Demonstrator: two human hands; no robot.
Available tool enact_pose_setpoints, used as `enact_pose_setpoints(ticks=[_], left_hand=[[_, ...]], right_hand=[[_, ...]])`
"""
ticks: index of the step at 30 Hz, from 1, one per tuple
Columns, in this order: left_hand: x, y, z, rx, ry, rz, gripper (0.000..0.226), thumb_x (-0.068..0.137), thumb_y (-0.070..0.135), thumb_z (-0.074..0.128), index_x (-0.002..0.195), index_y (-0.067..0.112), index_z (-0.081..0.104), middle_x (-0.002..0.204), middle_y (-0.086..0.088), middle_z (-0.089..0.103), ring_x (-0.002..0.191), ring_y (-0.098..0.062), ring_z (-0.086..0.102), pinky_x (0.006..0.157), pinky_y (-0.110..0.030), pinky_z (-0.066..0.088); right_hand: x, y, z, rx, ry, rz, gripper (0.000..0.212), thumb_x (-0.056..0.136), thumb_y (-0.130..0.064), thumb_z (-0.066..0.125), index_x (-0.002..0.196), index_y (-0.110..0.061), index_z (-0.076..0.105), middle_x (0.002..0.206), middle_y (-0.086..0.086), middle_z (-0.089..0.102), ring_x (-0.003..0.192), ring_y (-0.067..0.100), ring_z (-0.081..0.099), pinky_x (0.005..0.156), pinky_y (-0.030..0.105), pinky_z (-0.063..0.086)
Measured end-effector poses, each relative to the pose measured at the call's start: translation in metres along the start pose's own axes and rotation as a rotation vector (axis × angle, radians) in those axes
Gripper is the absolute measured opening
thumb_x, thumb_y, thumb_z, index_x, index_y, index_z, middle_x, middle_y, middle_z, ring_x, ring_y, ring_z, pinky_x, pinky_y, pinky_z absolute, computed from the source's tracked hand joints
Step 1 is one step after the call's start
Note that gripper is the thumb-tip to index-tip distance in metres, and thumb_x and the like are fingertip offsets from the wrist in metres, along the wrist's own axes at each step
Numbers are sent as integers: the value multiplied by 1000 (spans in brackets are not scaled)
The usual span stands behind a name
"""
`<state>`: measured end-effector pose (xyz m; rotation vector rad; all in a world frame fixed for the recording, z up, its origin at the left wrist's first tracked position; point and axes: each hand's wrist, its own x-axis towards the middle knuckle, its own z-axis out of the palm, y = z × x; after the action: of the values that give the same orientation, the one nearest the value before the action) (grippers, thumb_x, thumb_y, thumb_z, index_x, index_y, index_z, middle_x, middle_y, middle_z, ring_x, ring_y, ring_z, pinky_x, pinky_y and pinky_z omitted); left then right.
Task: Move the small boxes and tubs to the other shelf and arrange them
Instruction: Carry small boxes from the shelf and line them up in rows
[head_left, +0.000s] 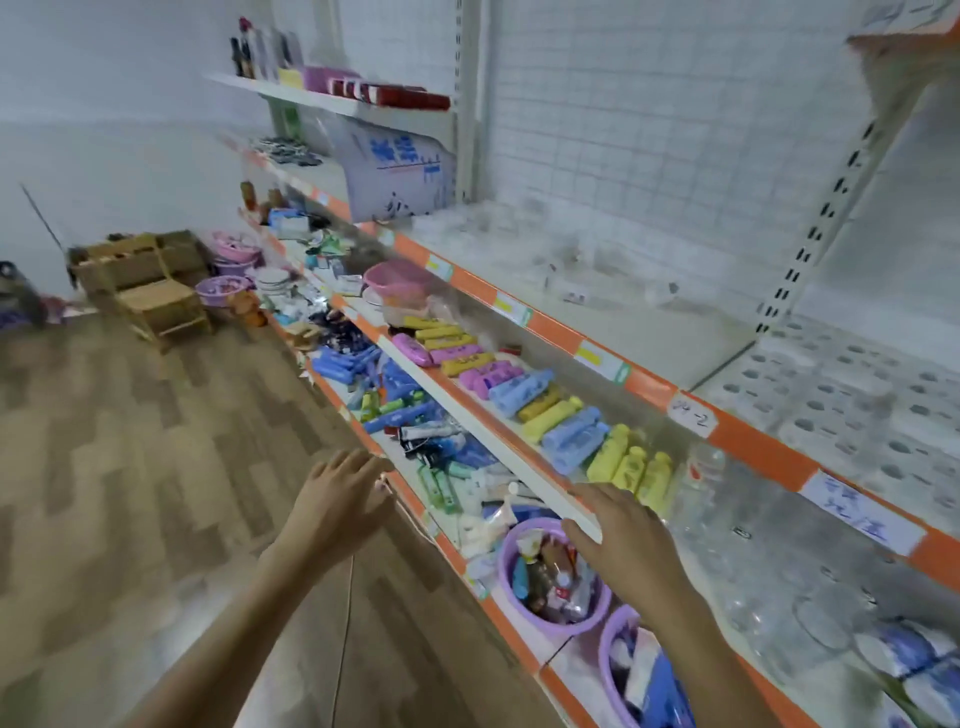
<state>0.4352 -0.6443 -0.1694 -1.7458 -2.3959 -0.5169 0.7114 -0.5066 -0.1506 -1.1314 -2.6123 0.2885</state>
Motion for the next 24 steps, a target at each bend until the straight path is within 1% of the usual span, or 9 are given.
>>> enact_pose_setpoints(ticks=[6,10,12,14,15,18,20,22,24], left_hand=[[73,-99,-18,55,50,-15,39,72,44,41,89,20,67,84,3,65,82,-23,65,65,-34,51],[131,-153,-20,89,55,6,43,72,45,43,94,19,69,88,2,68,85,-22,66,67,-35,53],[157,-170,-17,74,55,20,37,71,41,51,95,20,69,88,3,67,84,-21,65,67,-35,53],[180,-183,-10,43,69,48,30,68,34,66,94,20,68,87,3,67,82,-21,66,66,-34,52],[191,-189,-5,23,62,66,31,66,30,72,95,19,68,86,3,66,81,-21,66,66,-34,52],[230,-203,4,-18,56,104,31,68,29,74,96,18,67,88,3,66,82,-20,65,67,-32,51],[260,-206,6,-54,56,124,31,69,22,78,98,16,67,90,1,67,84,-22,65,68,-34,51],[295,-208,6,-85,78,163,29,76,25,71,103,16,66,96,0,65,92,-23,62,76,-35,48],[332,-210,5,-116,90,208,39,82,41,50,108,17,64,102,1,64,99,-21,57,81,-35,46]], right_hand=[[117,-56,23,33,40,-21,41,93,-39,46,132,-27,44,131,-10,49,119,10,47,90,26,40],[179,-77,34,26,63,1,41,93,-38,46,132,-25,46,130,-11,50,119,9,47,92,22,38],[205,-81,39,11,64,24,41,92,-38,47,131,-25,46,130,-11,50,118,9,48,91,22,38],[227,-82,42,3,74,46,40,92,-38,47,130,-27,47,130,-11,50,117,8,49,90,21,38],[237,-83,43,4,77,58,40,92,-38,47,130,-27,47,130,-12,50,117,7,49,89,21,38],[271,-81,42,14,103,74,39,91,-36,51,128,-24,50,128,-9,53,117,11,51,91,23,39],[296,-77,37,11,125,69,39,90,-35,52,127,-23,51,128,-7,53,118,14,50,94,25,39],[328,-71,29,8,143,68,38,90,-34,52,127,-23,51,128,-7,53,117,14,50,94,25,39],[365,-64,19,10,178,44,36,90,-31,54,125,-23,53,125,-6,54,115,15,52,93,28,41]])
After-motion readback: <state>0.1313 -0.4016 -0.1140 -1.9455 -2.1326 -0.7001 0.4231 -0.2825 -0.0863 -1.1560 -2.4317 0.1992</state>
